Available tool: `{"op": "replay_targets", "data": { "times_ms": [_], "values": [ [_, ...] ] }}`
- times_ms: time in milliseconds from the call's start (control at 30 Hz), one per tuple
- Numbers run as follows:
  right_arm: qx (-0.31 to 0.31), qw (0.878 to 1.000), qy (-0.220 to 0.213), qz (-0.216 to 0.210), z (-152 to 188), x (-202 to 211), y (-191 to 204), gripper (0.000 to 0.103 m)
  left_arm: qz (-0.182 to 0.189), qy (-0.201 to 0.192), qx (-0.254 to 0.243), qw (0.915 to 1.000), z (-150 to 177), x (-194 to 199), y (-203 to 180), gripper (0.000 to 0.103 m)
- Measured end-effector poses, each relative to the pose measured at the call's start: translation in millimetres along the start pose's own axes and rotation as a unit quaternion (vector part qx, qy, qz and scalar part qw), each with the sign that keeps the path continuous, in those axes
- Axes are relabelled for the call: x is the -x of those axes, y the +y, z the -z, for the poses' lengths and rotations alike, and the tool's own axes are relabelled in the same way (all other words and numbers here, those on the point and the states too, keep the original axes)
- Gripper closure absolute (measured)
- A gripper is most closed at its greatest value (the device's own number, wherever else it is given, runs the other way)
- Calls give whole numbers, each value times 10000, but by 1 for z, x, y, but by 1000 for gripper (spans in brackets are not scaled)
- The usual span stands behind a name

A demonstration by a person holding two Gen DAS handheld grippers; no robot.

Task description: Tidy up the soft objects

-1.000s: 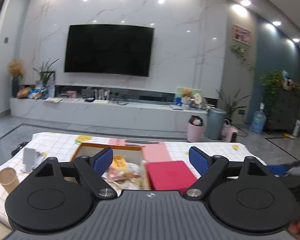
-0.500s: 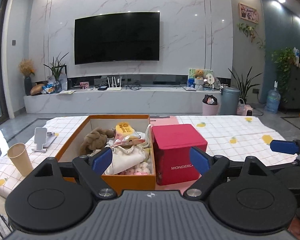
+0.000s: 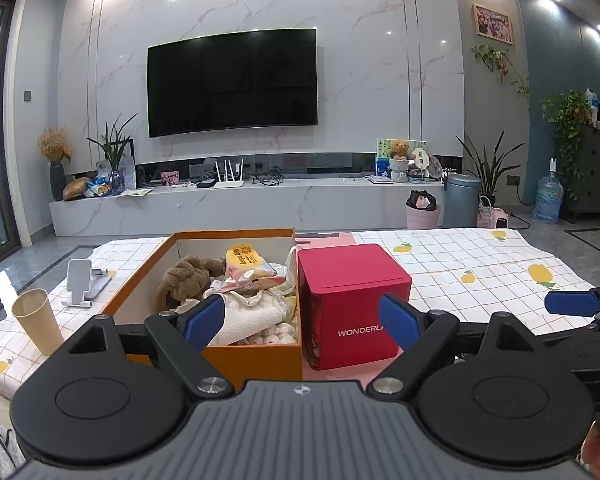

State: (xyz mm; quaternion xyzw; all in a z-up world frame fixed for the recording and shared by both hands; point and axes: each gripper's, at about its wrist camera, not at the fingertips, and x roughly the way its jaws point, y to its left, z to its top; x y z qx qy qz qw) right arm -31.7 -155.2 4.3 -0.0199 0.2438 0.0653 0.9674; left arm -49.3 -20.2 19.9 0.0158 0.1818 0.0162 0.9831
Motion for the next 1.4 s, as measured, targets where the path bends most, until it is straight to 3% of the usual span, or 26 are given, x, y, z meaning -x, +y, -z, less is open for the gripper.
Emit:
{"op": "replay_targets", "data": {
  "times_ms": [1400],
  "values": [
    [38,10000,-37,72,2,1,1,3,-77,79,22,9999,-3,0,-2,1]
  ]
}}
